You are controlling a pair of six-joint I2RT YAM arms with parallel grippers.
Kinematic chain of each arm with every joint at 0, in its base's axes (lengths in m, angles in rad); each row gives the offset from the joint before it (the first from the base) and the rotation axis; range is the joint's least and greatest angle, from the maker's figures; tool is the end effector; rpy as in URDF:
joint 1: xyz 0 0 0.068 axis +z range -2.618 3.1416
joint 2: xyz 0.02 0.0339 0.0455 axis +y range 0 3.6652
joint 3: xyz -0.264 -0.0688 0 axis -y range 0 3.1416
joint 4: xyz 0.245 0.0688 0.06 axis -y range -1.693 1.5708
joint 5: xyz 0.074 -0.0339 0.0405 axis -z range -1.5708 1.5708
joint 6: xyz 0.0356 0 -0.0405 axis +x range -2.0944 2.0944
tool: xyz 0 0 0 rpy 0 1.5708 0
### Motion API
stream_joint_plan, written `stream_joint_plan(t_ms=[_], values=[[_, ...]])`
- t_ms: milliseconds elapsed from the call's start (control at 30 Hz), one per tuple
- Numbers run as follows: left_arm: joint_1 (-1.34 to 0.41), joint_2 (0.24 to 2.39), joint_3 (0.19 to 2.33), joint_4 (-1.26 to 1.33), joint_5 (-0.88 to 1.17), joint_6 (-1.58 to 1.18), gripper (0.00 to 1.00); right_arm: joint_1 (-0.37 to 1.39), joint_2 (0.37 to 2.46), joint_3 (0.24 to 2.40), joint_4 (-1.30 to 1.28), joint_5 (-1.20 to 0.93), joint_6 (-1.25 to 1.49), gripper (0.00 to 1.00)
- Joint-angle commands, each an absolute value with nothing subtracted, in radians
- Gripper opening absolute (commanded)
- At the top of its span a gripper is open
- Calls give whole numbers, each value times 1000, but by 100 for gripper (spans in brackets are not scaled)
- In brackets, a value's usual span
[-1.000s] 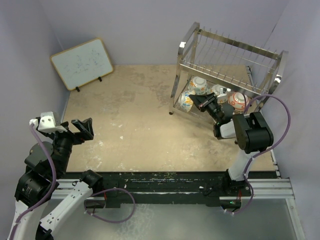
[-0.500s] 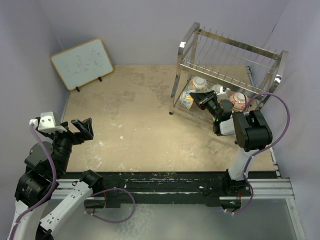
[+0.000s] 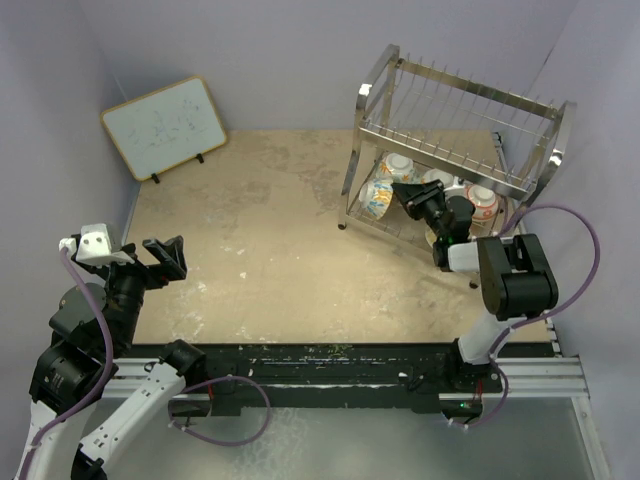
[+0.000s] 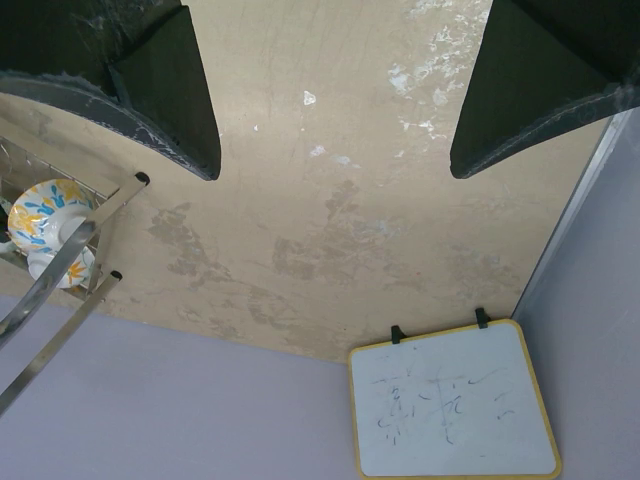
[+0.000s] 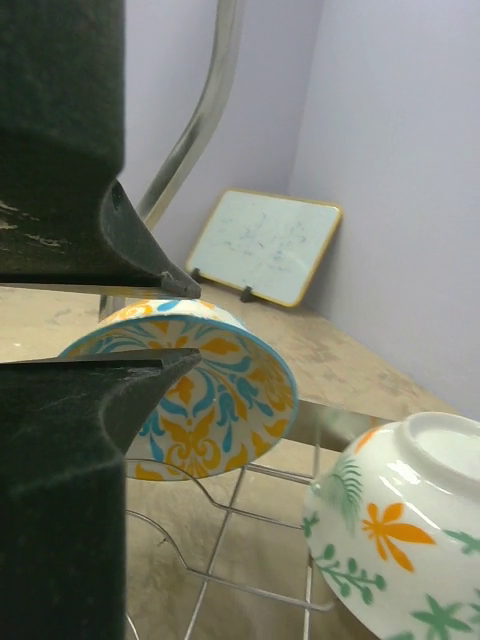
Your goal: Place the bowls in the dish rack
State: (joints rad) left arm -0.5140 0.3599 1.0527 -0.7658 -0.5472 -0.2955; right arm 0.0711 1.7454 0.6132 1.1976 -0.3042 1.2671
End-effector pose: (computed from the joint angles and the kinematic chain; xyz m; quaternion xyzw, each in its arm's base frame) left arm 0.0328 0.0027 0.4015 -0.1060 0.7211 -0.0762 0.6805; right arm 0.3304 0.0342 0.1842 0.2890 0.6207 0.5287 0.5016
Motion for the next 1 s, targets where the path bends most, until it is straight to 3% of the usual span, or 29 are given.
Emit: stream_joint_plan(t_ms=[0,267,467,967], values=[[-520,364,1062,-730,-550,-287,99,67,1620,608,1034,-186,1165,29],[-520,365,1055,-724,-540,-290,99,67,1481,601,827,-79,1057,32],[-520,367,1045,-718,-530,-298,99,76,1464,671,712,-100,961,47],[-520,367,1041,-725,-533,-300,99,185,1616,791,868,-255,963,56]])
